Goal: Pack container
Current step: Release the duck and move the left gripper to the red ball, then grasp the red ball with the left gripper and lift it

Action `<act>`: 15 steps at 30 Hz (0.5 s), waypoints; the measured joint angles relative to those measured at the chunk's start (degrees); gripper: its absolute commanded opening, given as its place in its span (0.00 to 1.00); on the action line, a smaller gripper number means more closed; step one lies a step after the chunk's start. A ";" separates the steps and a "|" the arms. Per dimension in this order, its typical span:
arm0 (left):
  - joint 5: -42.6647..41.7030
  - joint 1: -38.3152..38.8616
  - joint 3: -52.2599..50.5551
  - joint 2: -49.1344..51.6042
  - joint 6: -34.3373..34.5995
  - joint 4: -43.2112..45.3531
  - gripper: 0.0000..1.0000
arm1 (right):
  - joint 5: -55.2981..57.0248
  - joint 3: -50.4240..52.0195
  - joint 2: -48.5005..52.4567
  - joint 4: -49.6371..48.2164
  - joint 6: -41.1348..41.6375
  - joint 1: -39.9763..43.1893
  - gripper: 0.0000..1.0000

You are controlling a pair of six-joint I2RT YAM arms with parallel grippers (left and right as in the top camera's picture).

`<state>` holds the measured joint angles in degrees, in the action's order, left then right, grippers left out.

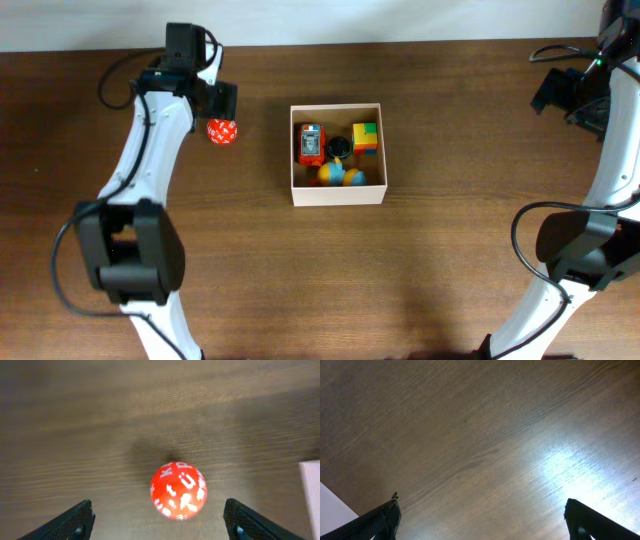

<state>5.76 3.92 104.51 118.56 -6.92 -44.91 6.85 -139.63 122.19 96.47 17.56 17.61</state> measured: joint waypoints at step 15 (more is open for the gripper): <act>-2.62 0.09 0.00 11.67 0.72 3.78 0.31 | 0.00 0.00 0.00 -0.02 0.02 0.00 0.99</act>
<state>3.14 4.01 104.51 130.23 -6.20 -41.12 6.85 -139.63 122.19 96.44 17.58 17.61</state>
